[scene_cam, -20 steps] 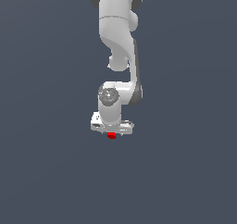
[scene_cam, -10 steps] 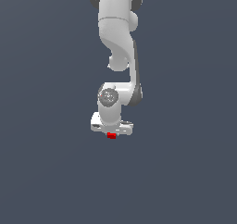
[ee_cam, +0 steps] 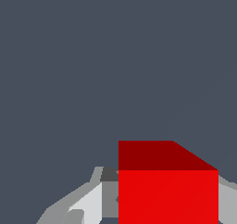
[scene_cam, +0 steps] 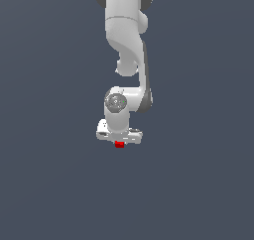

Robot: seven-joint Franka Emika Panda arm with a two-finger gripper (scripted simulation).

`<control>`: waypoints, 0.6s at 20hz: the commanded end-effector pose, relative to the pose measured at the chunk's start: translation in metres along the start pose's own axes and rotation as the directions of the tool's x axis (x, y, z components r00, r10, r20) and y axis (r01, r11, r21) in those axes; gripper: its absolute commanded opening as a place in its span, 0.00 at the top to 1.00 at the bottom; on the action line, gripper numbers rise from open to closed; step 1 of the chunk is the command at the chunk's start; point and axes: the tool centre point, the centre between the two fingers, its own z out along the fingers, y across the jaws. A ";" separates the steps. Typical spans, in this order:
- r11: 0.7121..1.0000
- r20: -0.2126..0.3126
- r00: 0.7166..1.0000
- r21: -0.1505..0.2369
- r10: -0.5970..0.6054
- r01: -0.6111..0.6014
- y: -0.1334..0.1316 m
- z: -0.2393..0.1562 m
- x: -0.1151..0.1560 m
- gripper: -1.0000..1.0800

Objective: Pick up the red cube and move it to a goal position.

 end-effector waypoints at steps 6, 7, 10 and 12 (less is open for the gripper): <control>1.000 -0.001 1.000 0.000 0.000 0.000 0.008 -0.026 -0.010 1.00; 1.000 -0.001 1.000 0.000 0.000 0.000 0.009 -0.031 -0.012 1.00; 1.000 -0.001 1.000 0.001 0.000 0.000 0.015 -0.049 -0.020 1.00; 1.000 -0.001 1.000 0.001 0.000 0.000 0.019 -0.064 -0.026 1.00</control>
